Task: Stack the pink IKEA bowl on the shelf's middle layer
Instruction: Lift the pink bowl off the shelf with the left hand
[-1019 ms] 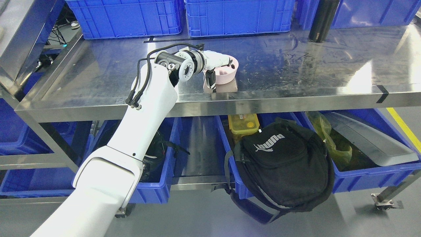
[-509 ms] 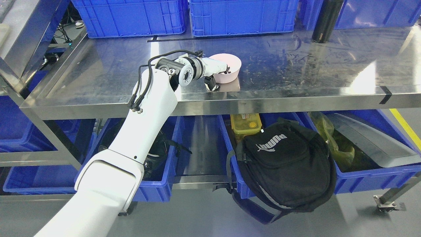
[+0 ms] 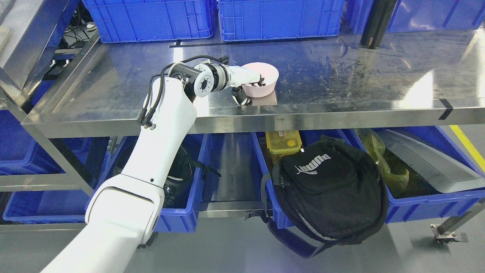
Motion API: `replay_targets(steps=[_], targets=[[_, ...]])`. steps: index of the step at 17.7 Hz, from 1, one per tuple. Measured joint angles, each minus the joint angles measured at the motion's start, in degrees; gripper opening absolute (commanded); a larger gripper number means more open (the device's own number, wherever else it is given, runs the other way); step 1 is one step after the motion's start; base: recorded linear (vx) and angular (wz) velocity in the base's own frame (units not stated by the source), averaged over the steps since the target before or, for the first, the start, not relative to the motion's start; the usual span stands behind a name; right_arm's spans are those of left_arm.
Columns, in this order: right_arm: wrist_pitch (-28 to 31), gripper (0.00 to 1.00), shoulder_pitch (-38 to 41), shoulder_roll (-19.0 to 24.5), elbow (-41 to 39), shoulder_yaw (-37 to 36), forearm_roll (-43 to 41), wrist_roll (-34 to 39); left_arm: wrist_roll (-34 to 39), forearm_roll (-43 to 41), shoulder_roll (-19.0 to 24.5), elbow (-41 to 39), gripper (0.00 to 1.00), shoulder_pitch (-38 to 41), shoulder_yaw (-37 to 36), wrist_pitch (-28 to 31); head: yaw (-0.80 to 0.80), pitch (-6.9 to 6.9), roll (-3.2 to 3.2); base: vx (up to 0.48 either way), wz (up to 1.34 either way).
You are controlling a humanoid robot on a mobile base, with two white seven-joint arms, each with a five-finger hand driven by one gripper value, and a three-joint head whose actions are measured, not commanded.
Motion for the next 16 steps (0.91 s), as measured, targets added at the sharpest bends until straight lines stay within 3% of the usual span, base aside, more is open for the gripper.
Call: replay_targets(steps=[4,16], targets=[[0.0,1.00,0.0,0.0,0.0,0.0,0.0,0.0,-1.4,2.1,0.0,-3.9,0.00,-0.4,3.6,-3.0,0.00,0.00,0.00,0.000,0.01],[0.1,1.00,0.0,0.0,0.0,0.0,0.0,0.0,-4.0,11.3,-0.1,-13.3,0.00,3.9,16.3,-24.9,0.00,0.00,0.00,-0.001,0.01]])
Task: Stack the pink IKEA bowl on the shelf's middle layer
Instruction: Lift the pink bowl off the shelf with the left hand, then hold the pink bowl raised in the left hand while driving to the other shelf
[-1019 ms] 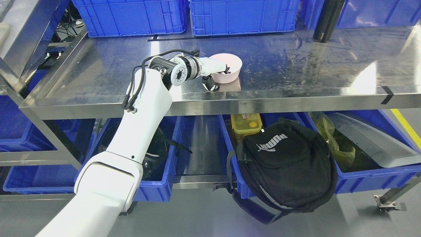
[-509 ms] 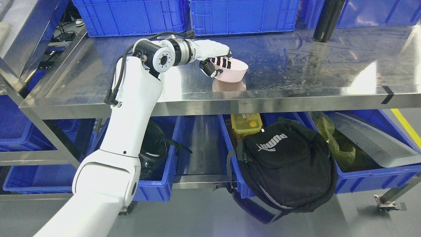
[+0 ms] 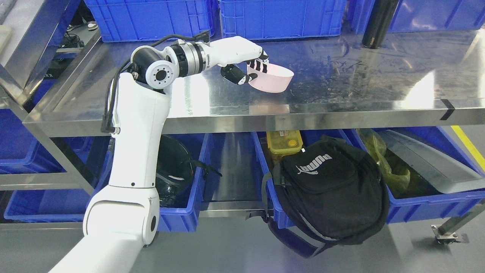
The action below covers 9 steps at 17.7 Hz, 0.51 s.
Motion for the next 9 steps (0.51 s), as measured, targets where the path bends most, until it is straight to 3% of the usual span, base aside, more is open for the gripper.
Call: replay_targets(steps=[3,9], targets=[[0.0,1.00,0.0,0.0,0.0,0.0,0.0,0.0,-0.2,2.9,0.0,-2.3,0.00,0.8,2.4,-4.5,0.00,0.00,0.00,0.008,0.06],[0.0,1.00,0.0,0.0,0.0,0.0,0.0,0.0,-0.2,10.2,0.0,-5.5,0.00,1.9,6.1,-6.3,0.00,0.00,0.00,0.008,0.40]])
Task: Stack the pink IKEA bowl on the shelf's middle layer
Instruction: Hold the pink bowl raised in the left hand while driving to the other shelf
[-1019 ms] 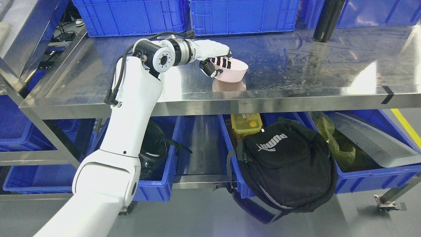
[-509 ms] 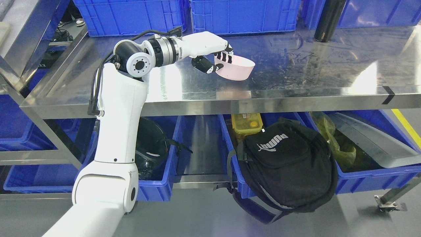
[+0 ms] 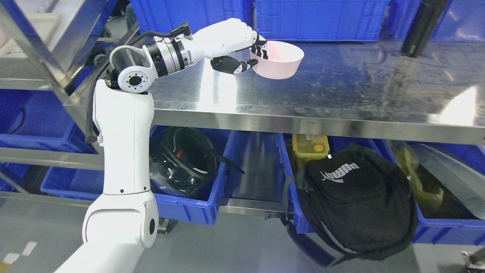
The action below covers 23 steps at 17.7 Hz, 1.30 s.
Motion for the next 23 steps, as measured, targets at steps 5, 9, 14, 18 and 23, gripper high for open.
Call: replay_targets(steps=[5,9,14,18,23], targets=[[0.0,1.00,0.0,0.0,0.0,0.0,0.0,-0.1,0.0,3.4,0.0,-2.0,0.00,2.0,1.8,-0.2,0.00,0.00,0.00,0.024,1.07],[0.0,1.00,0.0,0.0,0.0,0.0,0.0,-0.4,0.5,4.4,0.0,-3.0,0.00,3.4,2.6,-0.2,0.00,0.01,0.00,0.064,1.53],[0.0,1.00,0.0,0.0,0.0,0.0,0.0,-0.1,0.6,5.0,0.0,-3.9,0.00,4.4,3.2,-0.2,0.00,0.03,0.00,0.123,1.72],[0.0,1.00,0.0,0.0,0.0,0.0,0.0,0.1,0.7,5.1,0.0,-4.4,0.00,5.0,3.5,-0.2,0.00,0.03,0.00,0.168,1.12],[0.0,1.00,0.0,0.0,0.0,0.0,0.0,0.1,0.7,5.2,0.0,-4.7,0.00,5.4,3.7,-0.2,0.00,0.03,0.00,0.282,0.48]])
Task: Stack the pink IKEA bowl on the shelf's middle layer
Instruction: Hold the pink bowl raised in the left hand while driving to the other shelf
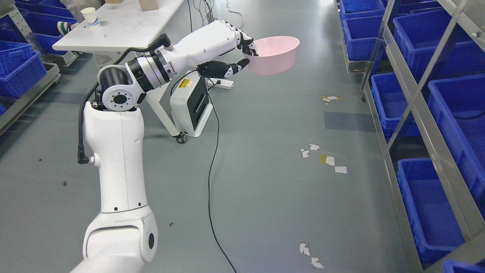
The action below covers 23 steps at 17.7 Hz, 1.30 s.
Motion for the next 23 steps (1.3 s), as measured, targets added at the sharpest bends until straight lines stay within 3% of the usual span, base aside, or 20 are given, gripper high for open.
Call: replay_targets(steps=[23], targets=[[0.0,1.00,0.0,0.0,0.0,0.0,0.0,-0.1,0.1,0.0,0.0,-0.4,0.00,0.3,0.8,0.0,0.00,0.00,0.00,0.415,0.01]])
